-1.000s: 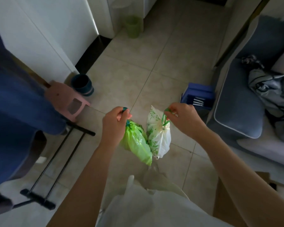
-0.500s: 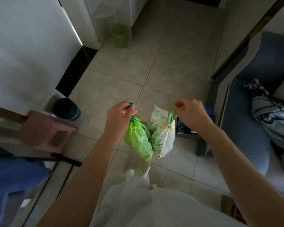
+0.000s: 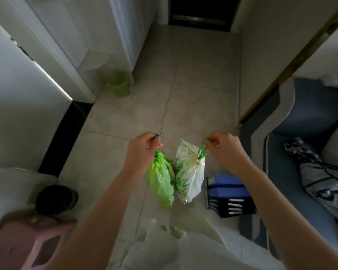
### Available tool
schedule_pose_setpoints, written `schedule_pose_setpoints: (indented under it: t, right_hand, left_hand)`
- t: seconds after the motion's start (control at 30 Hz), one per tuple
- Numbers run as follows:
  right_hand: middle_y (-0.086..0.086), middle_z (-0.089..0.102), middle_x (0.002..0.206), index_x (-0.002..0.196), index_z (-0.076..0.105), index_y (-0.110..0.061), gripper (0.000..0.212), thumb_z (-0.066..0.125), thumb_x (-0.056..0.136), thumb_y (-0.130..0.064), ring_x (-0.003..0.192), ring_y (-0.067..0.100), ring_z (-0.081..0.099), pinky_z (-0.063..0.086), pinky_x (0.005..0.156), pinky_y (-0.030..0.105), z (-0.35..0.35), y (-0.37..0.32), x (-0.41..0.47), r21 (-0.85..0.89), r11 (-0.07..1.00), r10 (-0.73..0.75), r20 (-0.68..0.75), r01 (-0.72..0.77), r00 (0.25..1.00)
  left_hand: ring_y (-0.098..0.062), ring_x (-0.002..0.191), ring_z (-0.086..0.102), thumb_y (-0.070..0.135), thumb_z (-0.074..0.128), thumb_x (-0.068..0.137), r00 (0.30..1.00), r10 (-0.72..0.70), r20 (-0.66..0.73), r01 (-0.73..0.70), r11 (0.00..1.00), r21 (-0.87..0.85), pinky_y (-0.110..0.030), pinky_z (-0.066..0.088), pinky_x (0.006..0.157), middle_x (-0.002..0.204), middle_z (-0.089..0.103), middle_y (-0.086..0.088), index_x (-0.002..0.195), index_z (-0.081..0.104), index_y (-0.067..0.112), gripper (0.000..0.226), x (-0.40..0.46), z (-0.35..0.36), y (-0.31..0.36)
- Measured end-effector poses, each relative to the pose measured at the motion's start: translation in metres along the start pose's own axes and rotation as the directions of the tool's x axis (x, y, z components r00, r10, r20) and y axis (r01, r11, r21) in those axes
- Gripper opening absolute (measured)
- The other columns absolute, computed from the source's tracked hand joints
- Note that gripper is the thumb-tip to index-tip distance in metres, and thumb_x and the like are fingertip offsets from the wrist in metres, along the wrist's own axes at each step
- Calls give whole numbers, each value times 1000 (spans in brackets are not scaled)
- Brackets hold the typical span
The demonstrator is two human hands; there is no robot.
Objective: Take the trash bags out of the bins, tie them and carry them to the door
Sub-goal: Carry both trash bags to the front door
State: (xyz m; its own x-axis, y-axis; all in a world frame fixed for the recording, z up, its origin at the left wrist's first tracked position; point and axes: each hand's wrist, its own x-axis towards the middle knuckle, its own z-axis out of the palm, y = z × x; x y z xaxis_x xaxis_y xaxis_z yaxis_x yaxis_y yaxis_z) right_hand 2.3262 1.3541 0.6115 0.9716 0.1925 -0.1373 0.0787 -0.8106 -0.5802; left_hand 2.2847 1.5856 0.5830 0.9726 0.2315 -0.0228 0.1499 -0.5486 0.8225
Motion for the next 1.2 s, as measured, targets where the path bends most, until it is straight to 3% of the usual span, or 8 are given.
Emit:
schedule_pose_setpoints:
  t: [0.2,0.37,0.47,0.6,0.77,0.93,1.13,1.2]
  right_hand:
    - [7,71,76,77,63,-6,22,56,90,-23,75,24,64,47,67,31,-32,9,144,18,999,-41,26,40,999]
    - [12,68,72,76,62,-4,24,56,90,-23,72,27,64,48,67,33,-62,13,263,20,998,-59,-17,60,998]
    - [9,69,76,80,65,-5,21,57,91,-21,74,24,64,46,65,28,-78,12,334,25,997,-75,-25,76,997]
    - [6,66,69,75,61,-6,21,58,90,-21,69,25,61,40,60,16,-95,15,432,15,999,-40,-54,40,998]
    - [7,71,77,83,67,-7,19,59,90,-23,75,24,65,32,62,21,-117,20,548,8,999,37,-124,-36,992]
    - [7,73,77,81,67,-7,19,59,89,-22,77,23,67,45,70,28,-150,28,656,58,995,91,-179,-81,980]
    - [9,71,74,78,67,-8,20,58,88,-23,72,26,66,41,67,27,-183,48,794,58,994,102,-223,-91,969]
    - [7,71,73,77,67,-12,23,56,87,-29,69,23,66,49,67,30,-193,56,842,89,993,90,-227,-72,970]
  left_hand:
    - [-18,67,69,19,59,87,993,-25,-116,24,1000,-6,-39,55,68,70,73,-1,73,64,22,15,139,19,24]
    - [3,70,65,18,60,90,994,-1,-111,5,999,40,-10,46,63,74,72,7,81,67,12,13,259,33,41]
    - [8,68,63,18,60,90,995,22,-97,-18,999,42,-7,43,62,72,69,12,78,66,15,14,332,43,51]
    - [-3,70,68,29,56,87,997,60,-58,-59,998,22,-20,51,66,73,72,8,78,67,18,18,436,60,61]
    - [13,69,61,14,60,91,992,122,39,-124,990,64,1,37,61,73,69,9,79,67,10,14,560,79,85]
    - [0,70,65,19,60,91,988,129,83,-137,986,98,-3,39,61,72,70,11,76,64,15,16,680,100,114]
    - [-16,72,68,21,59,90,989,149,23,-151,970,191,-21,41,62,76,74,-1,78,67,14,16,820,137,139]
    - [-19,70,67,21,59,89,990,139,-8,-135,968,211,-25,41,61,74,72,-2,78,67,14,15,869,152,147]
